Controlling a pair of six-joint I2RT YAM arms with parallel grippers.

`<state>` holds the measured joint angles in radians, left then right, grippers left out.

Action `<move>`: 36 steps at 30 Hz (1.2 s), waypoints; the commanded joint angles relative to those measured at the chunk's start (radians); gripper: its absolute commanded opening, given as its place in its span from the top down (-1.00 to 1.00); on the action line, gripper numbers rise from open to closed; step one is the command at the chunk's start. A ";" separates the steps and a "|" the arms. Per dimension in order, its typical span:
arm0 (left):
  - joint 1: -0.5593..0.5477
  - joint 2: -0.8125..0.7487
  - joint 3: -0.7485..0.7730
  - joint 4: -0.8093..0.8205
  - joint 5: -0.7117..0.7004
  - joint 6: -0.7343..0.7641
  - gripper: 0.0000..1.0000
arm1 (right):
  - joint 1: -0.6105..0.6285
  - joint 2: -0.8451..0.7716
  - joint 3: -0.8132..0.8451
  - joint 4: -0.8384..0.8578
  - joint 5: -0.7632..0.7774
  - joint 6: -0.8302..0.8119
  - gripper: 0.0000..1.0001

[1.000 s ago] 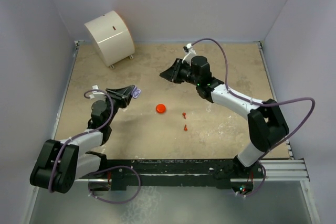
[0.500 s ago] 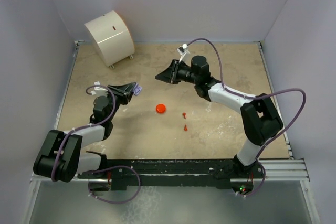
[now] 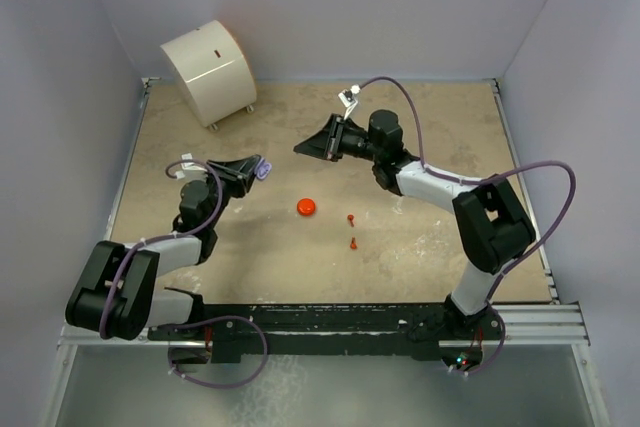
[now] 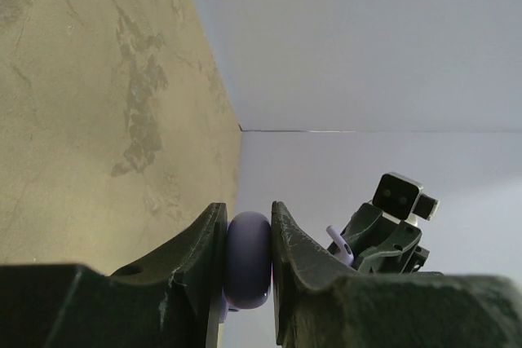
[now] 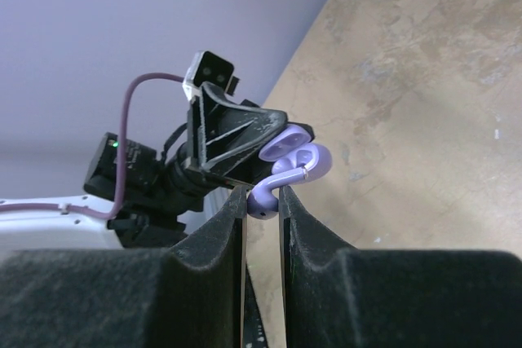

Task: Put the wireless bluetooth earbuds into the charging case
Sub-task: Pick up the earbud from the center of the board, then place the earbud in the charging case.

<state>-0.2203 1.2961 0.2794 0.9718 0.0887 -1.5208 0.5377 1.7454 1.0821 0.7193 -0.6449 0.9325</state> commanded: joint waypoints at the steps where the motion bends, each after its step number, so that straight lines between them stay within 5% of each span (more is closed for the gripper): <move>1: -0.023 0.019 0.056 0.064 -0.026 0.027 1.00 | -0.017 0.005 -0.022 0.178 -0.086 0.133 1.00; 17: -0.086 0.042 0.103 0.059 -0.085 0.008 1.00 | -0.038 -0.002 -0.099 0.434 -0.115 0.531 1.00; 36: -0.138 0.103 0.121 0.135 -0.112 0.001 1.00 | -0.039 0.017 -0.056 0.379 -0.050 0.587 1.00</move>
<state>-0.3496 1.3872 0.3740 1.0138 -0.0090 -1.5249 0.5026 1.7626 0.9810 1.0580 -0.7055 1.4979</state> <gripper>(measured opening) 0.243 0.197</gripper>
